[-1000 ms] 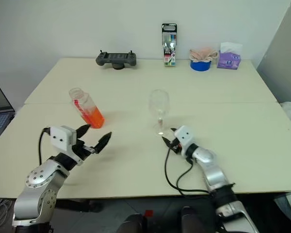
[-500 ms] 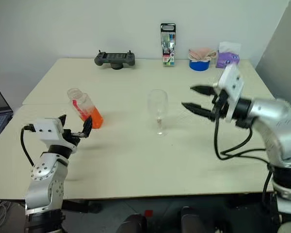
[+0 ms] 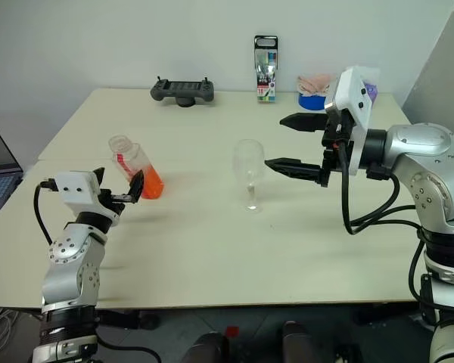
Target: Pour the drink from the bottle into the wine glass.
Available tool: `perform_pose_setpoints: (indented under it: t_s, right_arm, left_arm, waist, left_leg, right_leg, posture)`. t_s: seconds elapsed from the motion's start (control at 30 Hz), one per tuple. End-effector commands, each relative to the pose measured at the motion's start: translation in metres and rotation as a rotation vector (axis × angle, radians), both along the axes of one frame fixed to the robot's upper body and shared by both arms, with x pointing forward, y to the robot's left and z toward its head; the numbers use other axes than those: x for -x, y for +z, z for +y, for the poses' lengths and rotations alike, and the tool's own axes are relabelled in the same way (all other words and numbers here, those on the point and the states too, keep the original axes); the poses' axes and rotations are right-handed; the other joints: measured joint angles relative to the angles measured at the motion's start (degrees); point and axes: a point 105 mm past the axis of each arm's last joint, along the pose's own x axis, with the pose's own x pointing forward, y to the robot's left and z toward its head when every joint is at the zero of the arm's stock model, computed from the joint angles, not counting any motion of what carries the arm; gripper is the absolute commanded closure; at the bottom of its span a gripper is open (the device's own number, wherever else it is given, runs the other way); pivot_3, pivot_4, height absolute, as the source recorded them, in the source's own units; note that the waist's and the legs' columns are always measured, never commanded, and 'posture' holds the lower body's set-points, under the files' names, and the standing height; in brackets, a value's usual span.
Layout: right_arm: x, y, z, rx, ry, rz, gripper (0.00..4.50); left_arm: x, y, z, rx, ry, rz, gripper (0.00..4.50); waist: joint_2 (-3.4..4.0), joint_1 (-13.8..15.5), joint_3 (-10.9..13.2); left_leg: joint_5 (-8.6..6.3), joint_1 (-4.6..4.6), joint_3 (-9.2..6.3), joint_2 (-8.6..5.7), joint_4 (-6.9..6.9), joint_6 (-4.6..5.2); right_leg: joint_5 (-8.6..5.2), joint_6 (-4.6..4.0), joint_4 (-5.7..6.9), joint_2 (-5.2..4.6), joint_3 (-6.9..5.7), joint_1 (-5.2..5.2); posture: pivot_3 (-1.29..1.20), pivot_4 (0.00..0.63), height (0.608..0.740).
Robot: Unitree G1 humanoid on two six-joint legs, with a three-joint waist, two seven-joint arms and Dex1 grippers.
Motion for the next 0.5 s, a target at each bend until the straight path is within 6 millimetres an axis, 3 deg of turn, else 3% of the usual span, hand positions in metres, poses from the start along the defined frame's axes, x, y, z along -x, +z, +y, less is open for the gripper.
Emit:
perform_pose_setpoints:
  t_s: [0.03, 0.17, 0.33, 0.5]
  right_arm:
    - [0.006, 0.011, 0.002, 0.008, 0.016, -0.059, 0.04]
    - [0.006, 0.009, 0.003, 0.015, 0.017, -0.058, 0.04]
    - [0.006, 0.003, 0.004, 0.034, 0.006, -0.051, 0.04]
    - [0.006, 0.002, 0.004, 0.026, -0.007, -0.042, 0.04]
  left_arm:
    - [-0.007, 0.014, 0.001, -0.041, -0.010, -0.043, 0.00]
    - [-0.022, 0.022, 0.003, -0.049, 0.002, -0.043, 0.00]
    - [-0.043, 0.038, -0.008, -0.054, -0.043, -0.075, 0.00]
    - [-0.055, 0.038, -0.016, -0.063, -0.062, -0.052, 0.00]
  waist:
    - [0.00, 0.00, 0.00]
    - [0.00, 0.00, 0.00]
    - [0.00, 0.01, 0.00]
    - [0.00, -0.06, 0.00]
  left_leg:
    - [0.00, 0.00, 0.00, 0.00, 0.00, 0.00]
    - [0.00, -0.01, -0.03, -0.01, 0.02, 0.00]
    - [0.00, -0.06, -0.05, -0.02, 0.03, 0.00]
    - [0.00, -0.08, -0.04, -0.01, 0.03, -0.01]
  right_leg:
    - [0.00, 0.00, 0.00, 0.00, 0.00, 0.00]
    - [0.01, 0.00, 0.02, 0.00, -0.02, 0.00]
    - [0.02, 0.02, 0.01, 0.00, -0.04, -0.02]
    - [0.03, 0.02, 0.01, -0.02, -0.03, -0.05]
  posture:
    - [0.00, 0.150, 0.740]
    - [0.00, 0.150, 0.740]
    - [0.00, 0.150, 0.740]
    - [0.00, 0.150, 0.740]
